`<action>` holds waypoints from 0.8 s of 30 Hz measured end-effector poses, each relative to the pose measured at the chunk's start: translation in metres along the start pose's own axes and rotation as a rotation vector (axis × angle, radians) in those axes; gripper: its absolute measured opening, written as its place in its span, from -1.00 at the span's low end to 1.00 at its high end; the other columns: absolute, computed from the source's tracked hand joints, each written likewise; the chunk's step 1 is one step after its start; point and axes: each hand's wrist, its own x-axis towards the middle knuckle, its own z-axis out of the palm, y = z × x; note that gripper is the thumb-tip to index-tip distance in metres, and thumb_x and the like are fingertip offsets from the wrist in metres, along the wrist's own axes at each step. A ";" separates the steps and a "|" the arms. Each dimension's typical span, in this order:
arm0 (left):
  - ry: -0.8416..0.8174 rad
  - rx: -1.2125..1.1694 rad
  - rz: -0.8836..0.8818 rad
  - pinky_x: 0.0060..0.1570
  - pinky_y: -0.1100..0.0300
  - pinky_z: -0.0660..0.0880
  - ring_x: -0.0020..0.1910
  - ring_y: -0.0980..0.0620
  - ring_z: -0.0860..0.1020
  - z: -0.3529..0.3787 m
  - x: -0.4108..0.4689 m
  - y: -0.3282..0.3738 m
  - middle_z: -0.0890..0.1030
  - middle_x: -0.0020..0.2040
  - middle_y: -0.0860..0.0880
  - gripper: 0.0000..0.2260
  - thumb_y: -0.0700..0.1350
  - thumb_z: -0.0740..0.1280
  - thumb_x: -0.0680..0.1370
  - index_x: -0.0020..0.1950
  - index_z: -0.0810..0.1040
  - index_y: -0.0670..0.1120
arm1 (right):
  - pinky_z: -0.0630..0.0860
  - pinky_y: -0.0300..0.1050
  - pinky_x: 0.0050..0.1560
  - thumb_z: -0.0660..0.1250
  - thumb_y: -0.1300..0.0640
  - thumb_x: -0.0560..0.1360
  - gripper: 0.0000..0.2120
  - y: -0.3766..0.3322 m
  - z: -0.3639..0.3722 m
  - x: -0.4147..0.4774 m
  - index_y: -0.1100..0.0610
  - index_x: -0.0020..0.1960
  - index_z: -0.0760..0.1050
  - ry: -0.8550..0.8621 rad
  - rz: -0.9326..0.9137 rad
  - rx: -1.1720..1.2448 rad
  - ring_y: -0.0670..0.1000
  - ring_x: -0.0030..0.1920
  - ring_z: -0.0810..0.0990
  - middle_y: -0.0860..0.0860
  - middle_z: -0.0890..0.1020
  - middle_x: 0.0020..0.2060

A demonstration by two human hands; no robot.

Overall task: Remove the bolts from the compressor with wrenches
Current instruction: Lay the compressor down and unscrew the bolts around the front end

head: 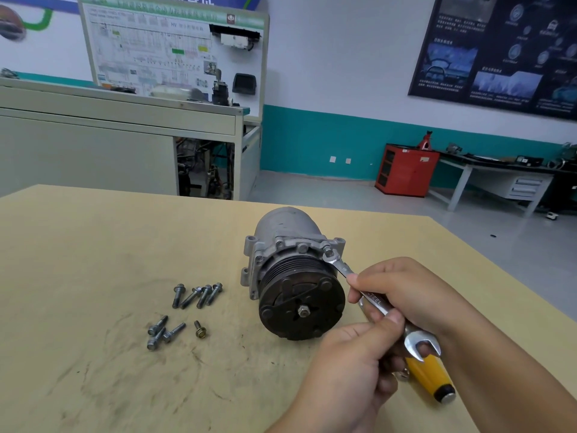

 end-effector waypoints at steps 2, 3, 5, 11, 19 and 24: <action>0.001 0.004 -0.007 -0.60 0.37 0.19 -0.51 0.10 0.31 0.000 0.001 0.000 0.45 -0.49 -0.05 -0.59 -0.10 0.36 0.50 -0.56 0.54 -0.11 | 0.27 -0.30 -0.60 0.31 0.19 0.50 -0.68 0.000 -0.001 0.002 0.26 -0.40 0.54 -0.016 0.002 0.000 -0.05 -0.66 0.30 0.07 0.40 -0.66; 0.001 0.005 -0.010 -0.60 0.37 0.19 -0.50 0.09 0.30 0.000 0.001 0.000 0.45 -0.49 -0.05 -0.59 -0.09 0.35 0.51 -0.56 0.54 -0.11 | 0.27 -0.29 -0.60 0.30 0.19 0.51 -0.68 0.000 -0.002 0.002 0.26 -0.40 0.54 -0.023 0.006 0.003 -0.05 -0.66 0.31 0.07 0.40 -0.65; -0.003 0.008 -0.014 -0.58 0.37 0.19 -0.49 0.09 0.29 0.001 0.002 0.000 0.46 -0.47 -0.05 -0.59 -0.08 0.35 0.52 -0.55 0.55 -0.10 | 0.28 -0.29 -0.60 0.30 0.18 0.51 -0.68 0.001 -0.003 0.003 0.25 -0.39 0.55 -0.034 0.019 0.015 -0.05 -0.65 0.31 0.07 0.40 -0.65; -0.029 -0.034 0.007 -0.59 0.38 0.20 -0.53 0.13 0.35 0.006 0.004 -0.001 0.49 -0.41 -0.08 -0.63 -0.11 0.35 0.51 -0.51 0.56 -0.11 | 0.31 -0.31 -0.58 0.29 0.16 0.52 -0.65 0.002 -0.009 0.007 0.22 -0.41 0.57 -0.087 0.043 0.037 -0.04 -0.63 0.32 0.07 0.40 -0.64; -0.014 -0.026 0.008 -0.54 0.39 0.20 -0.46 0.14 0.33 0.015 0.009 -0.003 0.47 -0.19 -0.17 -0.82 -0.09 0.34 0.53 -0.22 0.54 -0.16 | 0.25 -0.22 -0.49 0.28 0.09 0.52 -0.64 0.002 -0.020 0.015 0.14 -0.42 0.59 -0.178 0.085 0.001 -0.03 -0.60 0.28 0.02 0.38 -0.64; -0.002 -0.030 0.006 -0.54 0.39 0.18 -0.49 0.15 0.35 0.019 0.013 -0.004 0.51 -0.23 -0.15 -0.82 -0.09 0.35 0.53 -0.21 0.54 -0.17 | 0.21 -0.15 -0.40 0.27 0.07 0.52 -0.64 0.002 -0.024 0.019 0.12 -0.41 0.60 -0.211 0.097 -0.014 -0.03 -0.58 0.28 0.00 0.37 -0.64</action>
